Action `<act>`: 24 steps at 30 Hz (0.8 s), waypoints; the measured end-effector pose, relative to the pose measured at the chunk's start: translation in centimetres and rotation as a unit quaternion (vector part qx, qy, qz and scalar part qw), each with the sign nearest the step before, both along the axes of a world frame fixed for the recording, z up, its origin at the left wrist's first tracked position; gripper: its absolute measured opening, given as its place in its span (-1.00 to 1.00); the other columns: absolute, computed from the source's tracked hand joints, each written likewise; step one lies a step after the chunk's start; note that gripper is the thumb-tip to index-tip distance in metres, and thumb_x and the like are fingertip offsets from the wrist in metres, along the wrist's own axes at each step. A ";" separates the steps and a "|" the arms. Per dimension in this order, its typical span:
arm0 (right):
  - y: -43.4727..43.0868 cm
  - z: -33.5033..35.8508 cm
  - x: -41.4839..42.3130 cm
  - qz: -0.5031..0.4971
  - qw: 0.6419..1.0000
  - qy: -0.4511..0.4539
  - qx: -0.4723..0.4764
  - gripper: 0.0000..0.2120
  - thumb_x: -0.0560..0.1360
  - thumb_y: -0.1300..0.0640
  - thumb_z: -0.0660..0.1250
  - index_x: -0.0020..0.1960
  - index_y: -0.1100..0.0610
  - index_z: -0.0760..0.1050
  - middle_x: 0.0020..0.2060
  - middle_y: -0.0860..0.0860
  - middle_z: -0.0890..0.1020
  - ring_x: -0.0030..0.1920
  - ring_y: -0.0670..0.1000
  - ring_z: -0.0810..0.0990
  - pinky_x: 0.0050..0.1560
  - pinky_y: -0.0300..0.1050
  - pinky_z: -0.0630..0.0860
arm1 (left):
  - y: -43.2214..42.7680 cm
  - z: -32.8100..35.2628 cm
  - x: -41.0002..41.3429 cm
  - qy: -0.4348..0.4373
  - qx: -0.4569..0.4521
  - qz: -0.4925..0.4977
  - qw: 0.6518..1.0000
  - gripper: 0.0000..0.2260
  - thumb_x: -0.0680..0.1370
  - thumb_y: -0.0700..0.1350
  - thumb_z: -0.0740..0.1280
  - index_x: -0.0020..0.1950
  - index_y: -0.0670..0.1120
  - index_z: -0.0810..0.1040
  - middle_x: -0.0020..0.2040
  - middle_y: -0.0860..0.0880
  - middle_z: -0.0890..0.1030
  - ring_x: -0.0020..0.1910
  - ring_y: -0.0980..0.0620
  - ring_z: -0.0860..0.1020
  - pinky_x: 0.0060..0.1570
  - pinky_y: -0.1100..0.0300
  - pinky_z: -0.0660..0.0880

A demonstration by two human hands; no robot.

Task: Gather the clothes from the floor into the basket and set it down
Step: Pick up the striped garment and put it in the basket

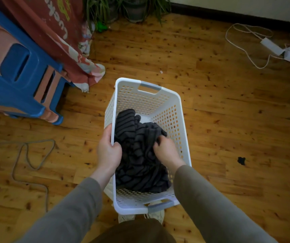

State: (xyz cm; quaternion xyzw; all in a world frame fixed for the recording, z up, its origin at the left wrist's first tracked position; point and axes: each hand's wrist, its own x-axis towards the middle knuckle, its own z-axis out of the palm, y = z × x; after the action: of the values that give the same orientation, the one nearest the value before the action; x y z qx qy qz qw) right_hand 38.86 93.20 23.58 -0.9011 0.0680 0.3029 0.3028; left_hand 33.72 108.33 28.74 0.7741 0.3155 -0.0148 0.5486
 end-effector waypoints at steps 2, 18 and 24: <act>-1.2 0.3 0.3 -0.074 0.995 -0.051 -0.035 -0.73 0.53 0.18 0.13 0.16 0.23 0.47 0.10 0.19 0.57 0.12 0.21 0.52 0.18 0.07 0.48 | 0.3 0.4 0.1 -0.001 0.002 -0.003 1.000 -0.46 0.49 -0.45 0.11 0.41 -0.07 0.31 0.34 -0.04 0.44 0.29 -0.02 0.41 0.27 0.05 0.42; -6.1 6.8 1.2 -0.255 0.957 -0.091 0.103 -0.82 0.47 0.16 0.33 -0.02 0.27 0.55 -0.07 0.19 0.66 -0.15 0.12 0.57 -0.11 -0.05 0.53 | 3.6 5.1 3.6 0.038 -0.002 -0.031 0.999 -0.50 0.53 -0.37 0.14 0.47 -0.17 0.19 0.45 -0.17 0.31 0.42 -0.14 0.29 0.39 -0.12 0.27; -7.3 15.8 1.8 -0.282 0.937 -0.100 0.181 -0.84 0.51 0.20 0.26 0.03 0.23 0.55 -0.17 0.06 0.60 -0.12 0.03 0.54 -0.04 -0.04 0.49 | 2.9 11.7 5.4 0.024 -0.010 -0.058 0.998 -0.62 0.50 -0.41 0.13 0.31 -0.24 0.37 0.25 -0.17 0.49 0.25 -0.19 0.46 0.24 -0.04 0.42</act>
State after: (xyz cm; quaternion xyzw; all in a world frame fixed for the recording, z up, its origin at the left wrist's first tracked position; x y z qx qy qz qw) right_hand 40.63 85.90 39.34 -0.8007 0.2325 0.1208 0.5388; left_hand 39.17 111.21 40.42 0.7848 0.2833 -0.0686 0.5469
